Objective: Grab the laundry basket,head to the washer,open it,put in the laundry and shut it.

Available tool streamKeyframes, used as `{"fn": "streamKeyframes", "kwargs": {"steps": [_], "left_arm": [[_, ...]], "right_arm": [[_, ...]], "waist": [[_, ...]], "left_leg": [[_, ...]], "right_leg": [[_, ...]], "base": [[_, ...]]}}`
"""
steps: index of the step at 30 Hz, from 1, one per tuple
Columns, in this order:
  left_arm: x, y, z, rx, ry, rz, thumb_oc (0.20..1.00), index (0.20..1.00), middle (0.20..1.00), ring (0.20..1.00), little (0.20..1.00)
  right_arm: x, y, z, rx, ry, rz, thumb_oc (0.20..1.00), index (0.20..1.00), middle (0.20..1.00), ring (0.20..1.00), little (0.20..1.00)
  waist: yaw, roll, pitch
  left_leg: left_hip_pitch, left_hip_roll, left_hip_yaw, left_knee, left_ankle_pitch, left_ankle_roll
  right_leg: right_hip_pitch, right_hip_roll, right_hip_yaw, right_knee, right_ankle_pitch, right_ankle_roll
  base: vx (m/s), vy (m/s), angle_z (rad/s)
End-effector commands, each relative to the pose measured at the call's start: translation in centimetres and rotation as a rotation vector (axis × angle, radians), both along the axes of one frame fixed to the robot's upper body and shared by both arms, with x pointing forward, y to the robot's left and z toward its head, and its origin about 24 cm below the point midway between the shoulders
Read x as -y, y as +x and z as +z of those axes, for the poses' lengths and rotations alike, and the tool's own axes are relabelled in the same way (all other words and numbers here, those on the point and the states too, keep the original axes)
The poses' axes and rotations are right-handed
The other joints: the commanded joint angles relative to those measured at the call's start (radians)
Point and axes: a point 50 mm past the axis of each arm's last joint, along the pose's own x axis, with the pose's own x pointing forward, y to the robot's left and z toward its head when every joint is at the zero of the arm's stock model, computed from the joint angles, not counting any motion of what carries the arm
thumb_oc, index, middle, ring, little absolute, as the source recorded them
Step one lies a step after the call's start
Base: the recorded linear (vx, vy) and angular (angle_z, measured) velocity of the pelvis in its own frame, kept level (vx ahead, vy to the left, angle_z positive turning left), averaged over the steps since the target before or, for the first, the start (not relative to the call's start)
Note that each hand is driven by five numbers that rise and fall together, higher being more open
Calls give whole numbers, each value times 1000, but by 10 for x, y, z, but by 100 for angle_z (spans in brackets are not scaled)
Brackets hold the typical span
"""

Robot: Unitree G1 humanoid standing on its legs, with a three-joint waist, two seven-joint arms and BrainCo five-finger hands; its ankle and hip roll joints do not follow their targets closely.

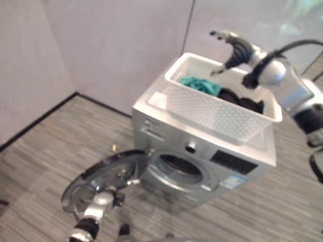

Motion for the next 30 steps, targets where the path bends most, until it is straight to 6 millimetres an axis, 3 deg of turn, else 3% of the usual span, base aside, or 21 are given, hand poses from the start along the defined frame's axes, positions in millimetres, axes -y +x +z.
{"fn": "streamKeyframes", "kwargs": {"steps": [1, 17, 30], "left_arm": [[2, 10, 11, 62, -17, -40, 1000, 1000, 1000, 1000, 1000], [-5, 24, 29, 147, -41, -2, 1000, 1000, 1000, 1000, 1000], [-7, 41, 43, 204, -22, 0, 1000, 1000, 1000, 1000, 1000]], "right_arm": [[10, -3, 41, 85, -32, -69, 1000, 1000, 1000, 1000, 1000], [20, 13, 49, 91, -74, -227, 1000, 1000, 1000, 1000, 1000], [34, 33, 24, -61, -71, -387, 1000, 1000, 1000, 1000, 1000]], "waist": [[14, 15, -34], [47, 24, 91], [75, 33, 167]], "left_leg": [[18, 109, 11, 47, -53, -5], [-130, 85, -42, 17, 9, 1], [-229, 70, -81, 35, 36, 5]], "right_leg": [[-79, -70, -22, 126, -70, 71], [-218, -85, -80, 164, -40, 77], [-304, -87, -107, 204, -38, 75]], "base": [[-58, 3, 12], [-89, 11, 12], [-38, 1, 8]]}}
